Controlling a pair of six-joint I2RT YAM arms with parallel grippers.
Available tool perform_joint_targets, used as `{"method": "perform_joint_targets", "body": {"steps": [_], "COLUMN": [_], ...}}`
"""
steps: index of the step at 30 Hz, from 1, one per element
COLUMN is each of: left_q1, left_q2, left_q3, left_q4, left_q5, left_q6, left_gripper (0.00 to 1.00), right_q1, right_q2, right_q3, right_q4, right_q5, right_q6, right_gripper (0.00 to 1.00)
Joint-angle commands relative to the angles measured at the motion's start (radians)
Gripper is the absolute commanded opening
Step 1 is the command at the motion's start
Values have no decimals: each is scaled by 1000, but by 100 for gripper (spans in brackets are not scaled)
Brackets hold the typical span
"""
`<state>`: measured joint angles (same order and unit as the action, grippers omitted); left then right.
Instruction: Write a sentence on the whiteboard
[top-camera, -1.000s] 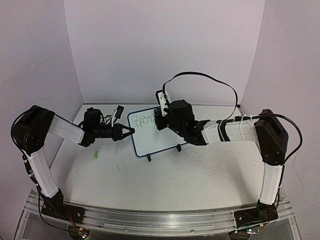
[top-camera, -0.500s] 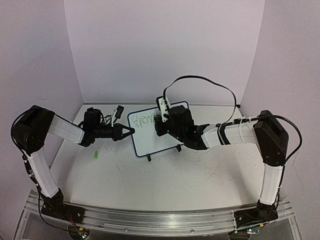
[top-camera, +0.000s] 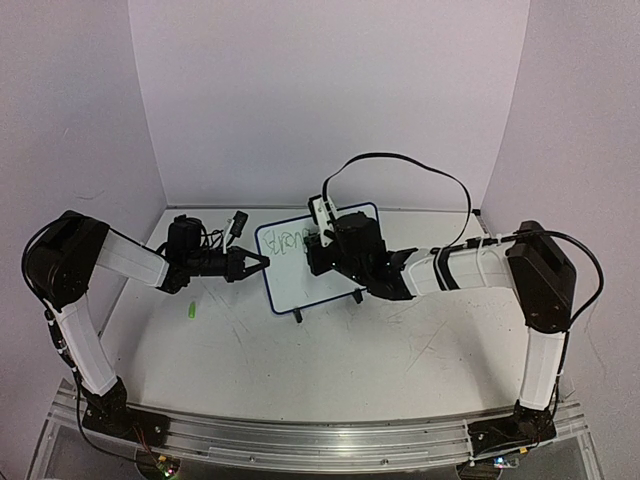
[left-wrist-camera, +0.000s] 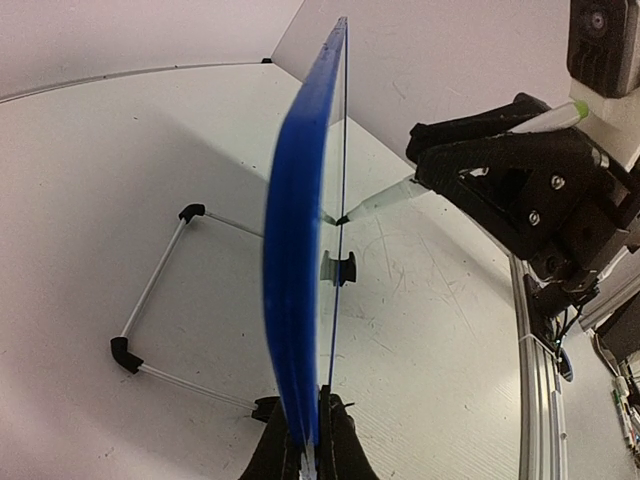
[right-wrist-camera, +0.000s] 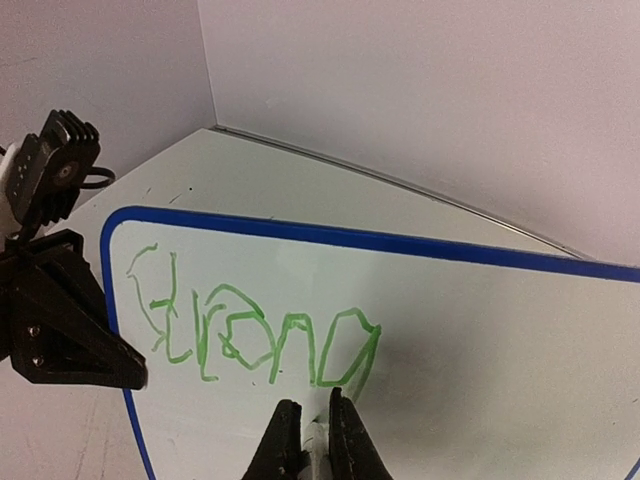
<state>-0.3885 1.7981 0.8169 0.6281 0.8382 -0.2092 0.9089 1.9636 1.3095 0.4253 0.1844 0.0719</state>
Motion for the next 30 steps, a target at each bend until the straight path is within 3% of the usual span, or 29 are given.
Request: {"method": "perform_joint_targets", "body": {"steps": [1, 10, 30], "left_q1": [2, 1, 2], "left_q2": [-14, -8, -12], "left_q3": [8, 12, 13], "left_q4": [-43, -44, -50], "left_q5": [-77, -77, -79], "left_q6": [83, 85, 88], "left_gripper": [0, 0, 0], "right_q1": [4, -57, -66], "right_q2": [-7, -121, -44], "right_q3": [55, -60, 36], "right_q4": [24, 33, 59], "right_q5": [-19, 9, -61], "right_q6": [3, 6, -31], "right_gripper": [0, 0, 0]}}
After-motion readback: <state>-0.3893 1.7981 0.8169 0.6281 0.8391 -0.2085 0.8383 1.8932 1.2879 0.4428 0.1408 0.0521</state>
